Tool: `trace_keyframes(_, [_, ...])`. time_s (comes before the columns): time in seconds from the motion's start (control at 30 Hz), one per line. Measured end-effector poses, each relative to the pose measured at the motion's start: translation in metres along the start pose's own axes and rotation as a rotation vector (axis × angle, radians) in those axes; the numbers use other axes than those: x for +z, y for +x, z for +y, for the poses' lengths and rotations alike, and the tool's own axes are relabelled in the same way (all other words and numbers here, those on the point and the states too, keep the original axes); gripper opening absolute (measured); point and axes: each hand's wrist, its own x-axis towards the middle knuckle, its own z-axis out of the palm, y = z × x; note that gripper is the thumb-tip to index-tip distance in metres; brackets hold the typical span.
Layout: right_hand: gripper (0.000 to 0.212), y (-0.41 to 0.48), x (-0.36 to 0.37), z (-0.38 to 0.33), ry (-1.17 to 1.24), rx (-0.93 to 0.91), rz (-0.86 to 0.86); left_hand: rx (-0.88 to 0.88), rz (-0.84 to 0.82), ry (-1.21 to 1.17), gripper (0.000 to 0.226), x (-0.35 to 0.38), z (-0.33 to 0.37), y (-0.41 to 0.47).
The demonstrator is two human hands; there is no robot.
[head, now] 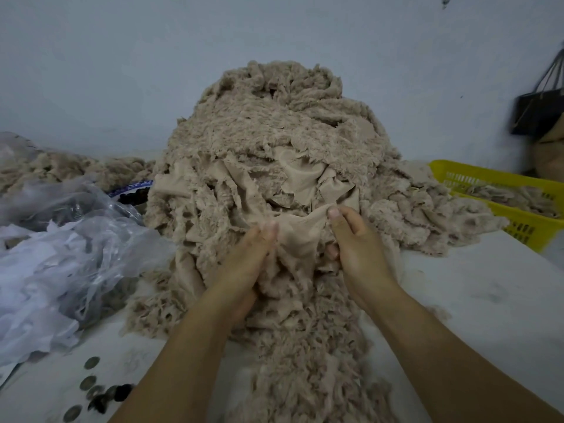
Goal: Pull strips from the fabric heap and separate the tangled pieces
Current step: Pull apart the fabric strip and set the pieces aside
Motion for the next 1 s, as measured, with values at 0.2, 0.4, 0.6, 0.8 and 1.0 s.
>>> trace_keyframes(0.2, [0.026,0.0,-0.003,0.005,-0.214,-0.059,-0.06,-0.018,0.081,0.004,0.038,0.014,-0.003,-0.003])
trace_keyframes(0.4, [0.033,0.005,-0.014,0.011,-0.671,-0.243,0.07,-0.034,0.081,-0.462,0.043,-0.002,0.004,-0.001])
trace_keyframes(0.6, [0.044,0.009,-0.029,0.009,-0.612,-0.115,0.15,0.015,0.202,-0.736,0.044,-0.017,0.009,0.005])
trace_keyframes(0.8, [0.057,-0.007,0.001,0.006,-0.541,-0.279,-0.17,-0.034,0.06,-0.782,0.04,-0.007,0.005,0.003])
trace_keyframes(1.0, [0.032,-0.008,0.011,0.016,-0.801,-0.279,-0.309,-0.014,0.132,-0.778,0.053,-0.015,0.004,0.007])
